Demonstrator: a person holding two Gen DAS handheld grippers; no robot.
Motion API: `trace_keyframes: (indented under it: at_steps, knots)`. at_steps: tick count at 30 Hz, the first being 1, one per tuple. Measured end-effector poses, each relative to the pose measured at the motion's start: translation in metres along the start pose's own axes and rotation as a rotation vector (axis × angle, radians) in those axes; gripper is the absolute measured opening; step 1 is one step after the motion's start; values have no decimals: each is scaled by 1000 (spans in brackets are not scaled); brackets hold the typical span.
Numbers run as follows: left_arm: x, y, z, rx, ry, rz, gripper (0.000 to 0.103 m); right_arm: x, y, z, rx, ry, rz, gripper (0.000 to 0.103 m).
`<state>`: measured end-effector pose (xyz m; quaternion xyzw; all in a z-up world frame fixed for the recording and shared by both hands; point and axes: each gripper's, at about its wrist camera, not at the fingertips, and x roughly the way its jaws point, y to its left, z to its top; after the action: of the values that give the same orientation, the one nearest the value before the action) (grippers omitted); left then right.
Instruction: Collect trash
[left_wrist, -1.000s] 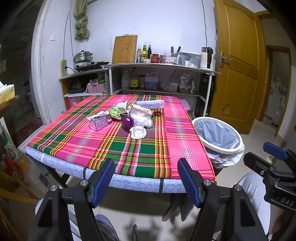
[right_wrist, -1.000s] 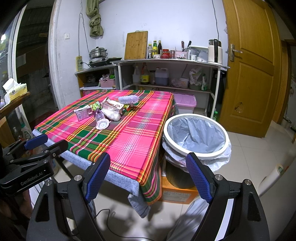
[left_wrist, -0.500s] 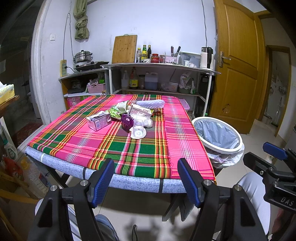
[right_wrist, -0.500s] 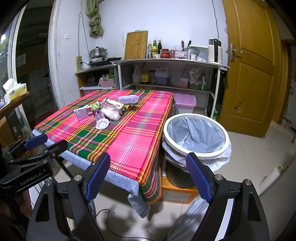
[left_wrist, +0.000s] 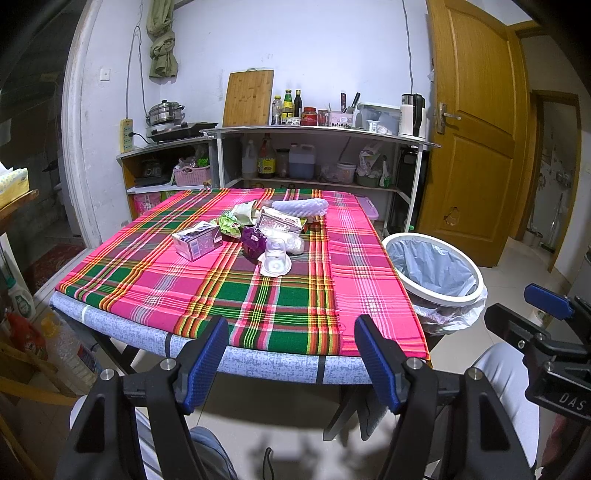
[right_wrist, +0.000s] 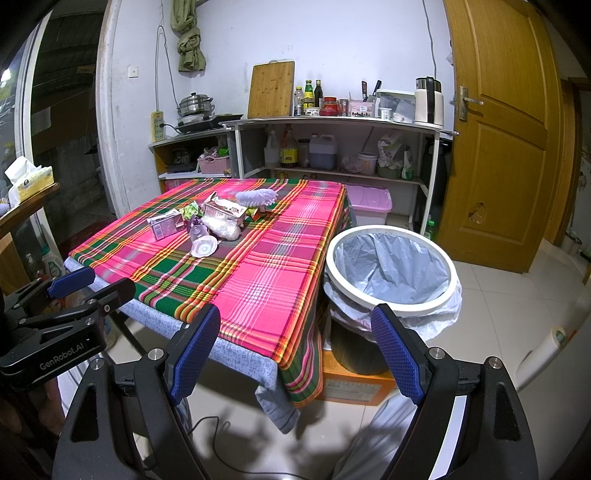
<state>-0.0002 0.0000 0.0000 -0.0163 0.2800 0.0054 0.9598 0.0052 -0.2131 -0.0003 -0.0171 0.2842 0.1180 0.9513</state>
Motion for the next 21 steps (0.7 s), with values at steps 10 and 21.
trace_keyframes:
  at_steps: [10, 21]
  knots:
    - [0, 0, 0, 0, 1, 1, 70, 0, 0, 0, 0, 1, 0, 84]
    - [5, -1, 2, 3, 12, 2, 70, 7, -7, -1, 3, 8, 0, 84]
